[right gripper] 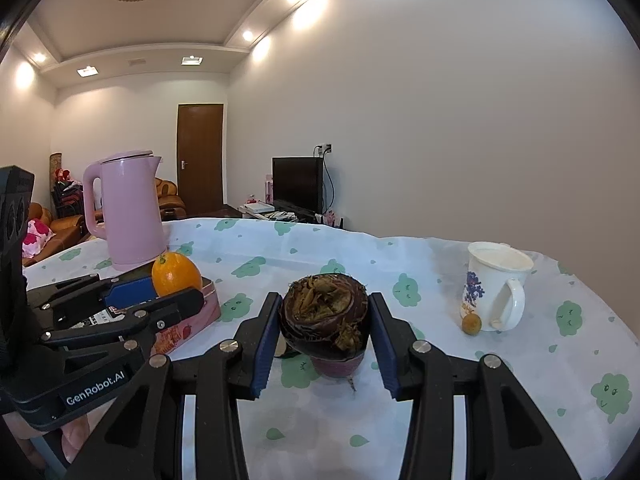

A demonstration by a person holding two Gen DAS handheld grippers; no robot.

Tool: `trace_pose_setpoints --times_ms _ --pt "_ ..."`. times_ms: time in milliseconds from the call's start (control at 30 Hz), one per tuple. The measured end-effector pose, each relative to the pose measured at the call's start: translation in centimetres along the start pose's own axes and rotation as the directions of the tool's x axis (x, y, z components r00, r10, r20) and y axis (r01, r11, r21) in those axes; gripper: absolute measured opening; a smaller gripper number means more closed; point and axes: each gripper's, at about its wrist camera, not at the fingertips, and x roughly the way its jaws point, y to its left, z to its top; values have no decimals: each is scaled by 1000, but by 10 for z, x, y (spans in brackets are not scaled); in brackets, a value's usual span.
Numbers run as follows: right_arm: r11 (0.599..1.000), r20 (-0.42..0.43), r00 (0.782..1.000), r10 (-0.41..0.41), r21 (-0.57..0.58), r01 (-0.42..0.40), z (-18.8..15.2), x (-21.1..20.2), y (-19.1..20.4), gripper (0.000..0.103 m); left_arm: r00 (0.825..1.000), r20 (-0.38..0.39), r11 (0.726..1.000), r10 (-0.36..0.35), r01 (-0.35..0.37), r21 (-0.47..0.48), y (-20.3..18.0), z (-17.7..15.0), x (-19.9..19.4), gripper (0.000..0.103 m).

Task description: Organize fruits

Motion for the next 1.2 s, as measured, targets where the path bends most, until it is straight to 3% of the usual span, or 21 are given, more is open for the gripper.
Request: trace_pose_setpoints --times_ms 1200 --pt "993 -27 993 115 -35 -116 14 16 53 45 997 -51 997 59 -62 -51 46 -7 -21 36"
